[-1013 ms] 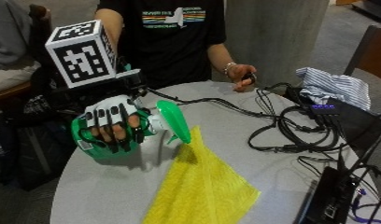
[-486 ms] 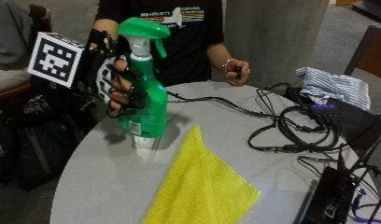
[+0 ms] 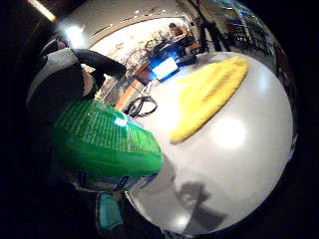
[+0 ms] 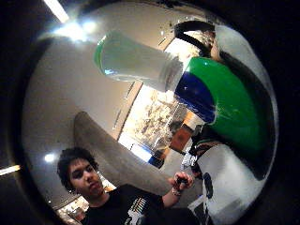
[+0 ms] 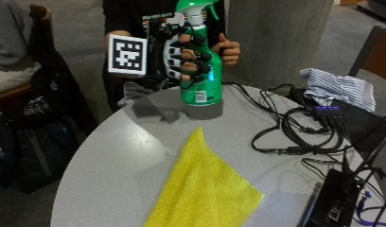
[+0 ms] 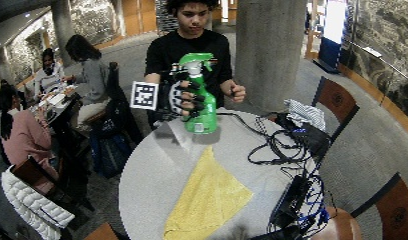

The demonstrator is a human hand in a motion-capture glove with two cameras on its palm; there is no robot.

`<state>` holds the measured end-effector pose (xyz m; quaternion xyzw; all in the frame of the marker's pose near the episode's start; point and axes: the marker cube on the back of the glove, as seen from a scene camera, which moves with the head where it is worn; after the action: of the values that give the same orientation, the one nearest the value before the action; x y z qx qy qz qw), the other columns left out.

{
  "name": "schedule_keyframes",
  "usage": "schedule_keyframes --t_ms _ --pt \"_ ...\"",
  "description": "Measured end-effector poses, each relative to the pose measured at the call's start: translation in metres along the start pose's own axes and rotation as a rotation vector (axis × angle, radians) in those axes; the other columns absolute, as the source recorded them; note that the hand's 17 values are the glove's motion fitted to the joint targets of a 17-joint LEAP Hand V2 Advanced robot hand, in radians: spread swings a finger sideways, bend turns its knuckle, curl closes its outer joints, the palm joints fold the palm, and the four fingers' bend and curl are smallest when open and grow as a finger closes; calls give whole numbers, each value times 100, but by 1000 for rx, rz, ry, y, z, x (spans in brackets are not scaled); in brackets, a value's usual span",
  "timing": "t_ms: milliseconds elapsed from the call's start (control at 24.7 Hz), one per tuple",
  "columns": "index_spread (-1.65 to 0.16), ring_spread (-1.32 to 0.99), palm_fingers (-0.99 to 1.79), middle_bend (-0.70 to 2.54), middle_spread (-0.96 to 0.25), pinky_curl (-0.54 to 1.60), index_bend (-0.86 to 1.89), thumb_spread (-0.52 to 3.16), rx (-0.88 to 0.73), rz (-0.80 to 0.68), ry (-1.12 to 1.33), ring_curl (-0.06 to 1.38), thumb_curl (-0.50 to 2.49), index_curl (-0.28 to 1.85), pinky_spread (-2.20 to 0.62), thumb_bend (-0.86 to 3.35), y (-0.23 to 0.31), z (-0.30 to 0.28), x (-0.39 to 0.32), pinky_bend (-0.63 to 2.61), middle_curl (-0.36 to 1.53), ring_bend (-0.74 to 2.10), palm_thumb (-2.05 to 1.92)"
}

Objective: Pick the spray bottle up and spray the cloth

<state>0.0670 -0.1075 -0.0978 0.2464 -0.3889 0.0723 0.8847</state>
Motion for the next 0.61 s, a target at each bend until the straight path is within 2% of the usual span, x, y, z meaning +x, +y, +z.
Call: schedule_keyframes --t_ms 324,608 --pt "-25 -3 104 22 -4 37 9 68 -145 44 -35 38 66 21 -2 -2 35 102 -12 47 45 48 98" --pt "-26 -3 102 22 -4 37 9 72 -215 55 -48 38 65 22 0 -3 52 142 -10 45 45 46 97"
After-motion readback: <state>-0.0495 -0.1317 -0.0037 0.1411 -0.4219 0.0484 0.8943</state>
